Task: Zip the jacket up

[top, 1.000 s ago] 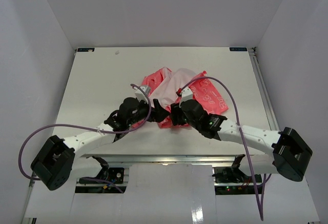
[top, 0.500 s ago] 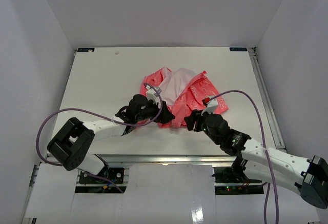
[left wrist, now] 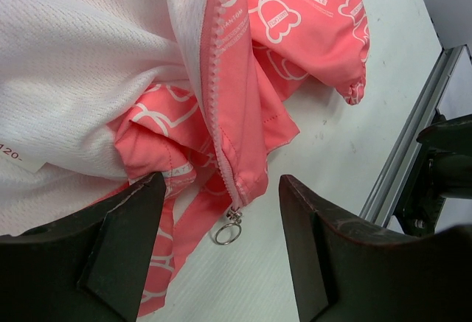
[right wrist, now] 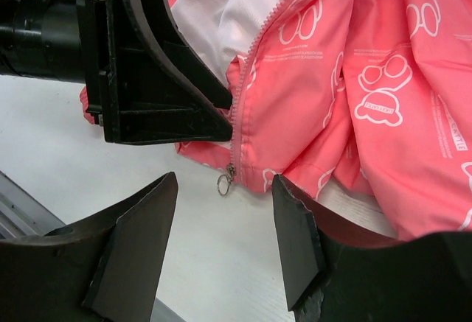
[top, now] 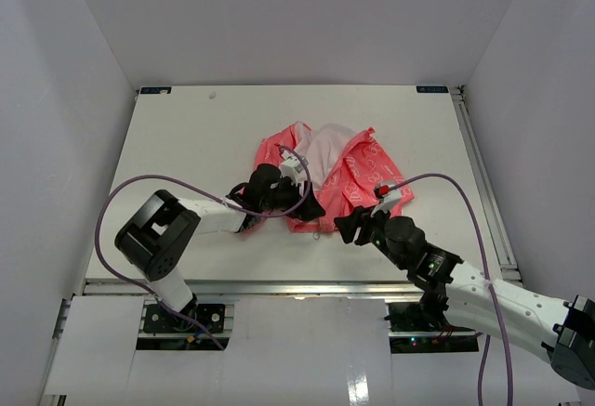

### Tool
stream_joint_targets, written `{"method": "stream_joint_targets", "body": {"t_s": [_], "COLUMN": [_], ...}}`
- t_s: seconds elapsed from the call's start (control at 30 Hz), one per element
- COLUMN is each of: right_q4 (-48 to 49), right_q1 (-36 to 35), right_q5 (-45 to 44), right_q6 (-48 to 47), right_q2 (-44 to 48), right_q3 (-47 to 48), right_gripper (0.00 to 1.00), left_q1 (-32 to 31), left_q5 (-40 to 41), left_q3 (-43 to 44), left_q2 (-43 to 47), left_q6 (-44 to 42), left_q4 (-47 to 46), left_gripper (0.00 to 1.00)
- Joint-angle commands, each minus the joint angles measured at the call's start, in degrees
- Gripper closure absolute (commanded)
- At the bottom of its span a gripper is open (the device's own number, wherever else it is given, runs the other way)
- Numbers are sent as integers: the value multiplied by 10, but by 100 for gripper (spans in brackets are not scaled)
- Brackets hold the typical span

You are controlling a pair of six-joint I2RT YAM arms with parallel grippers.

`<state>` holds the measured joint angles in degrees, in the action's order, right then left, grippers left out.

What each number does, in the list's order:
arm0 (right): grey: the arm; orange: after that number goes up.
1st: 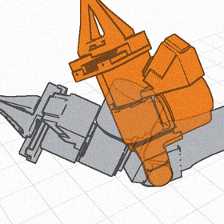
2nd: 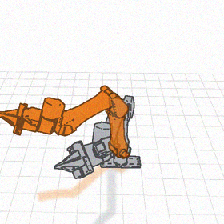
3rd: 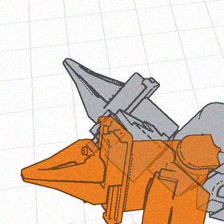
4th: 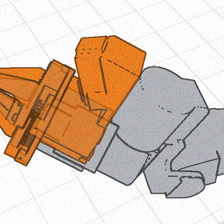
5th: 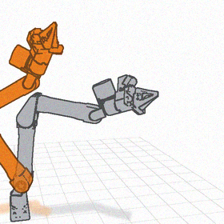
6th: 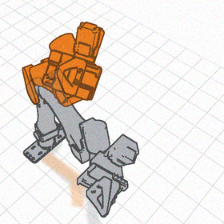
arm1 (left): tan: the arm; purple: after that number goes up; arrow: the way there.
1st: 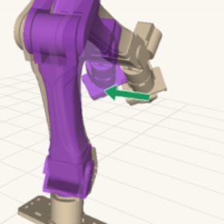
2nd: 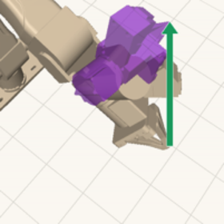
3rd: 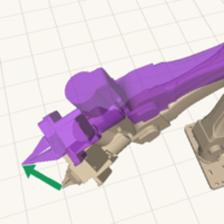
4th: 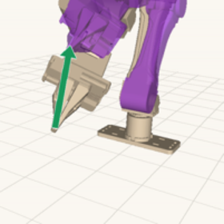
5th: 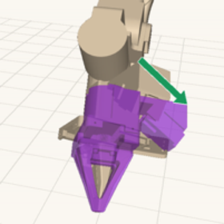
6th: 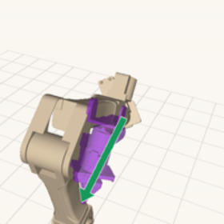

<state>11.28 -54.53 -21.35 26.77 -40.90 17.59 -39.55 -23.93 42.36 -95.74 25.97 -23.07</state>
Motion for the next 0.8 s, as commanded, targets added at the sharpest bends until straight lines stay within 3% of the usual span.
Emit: {"method": "stream_joint_targets", "body": {"t_s": [0.0, 0.37, 0.77], "right_q4": [47, 47, 35], "right_q1": [0, 0, 1], "right_q5": [9, 7, 3], "right_q6": [-4, -2, 1], "right_q2": [6, 13, 29], "right_q3": [-6, -7, 1], "right_gripper": [39, 39, 39], "left_q1": [0, -20, -20], "left_q5": [-8, 36, -12], "left_q3": [20, -16, -3], "left_q2": [6, 132, 59], "left_q6": [-17, -15, 1], "left_q4": [10, 26, 3], "left_gripper": [27, 26, 28]}}
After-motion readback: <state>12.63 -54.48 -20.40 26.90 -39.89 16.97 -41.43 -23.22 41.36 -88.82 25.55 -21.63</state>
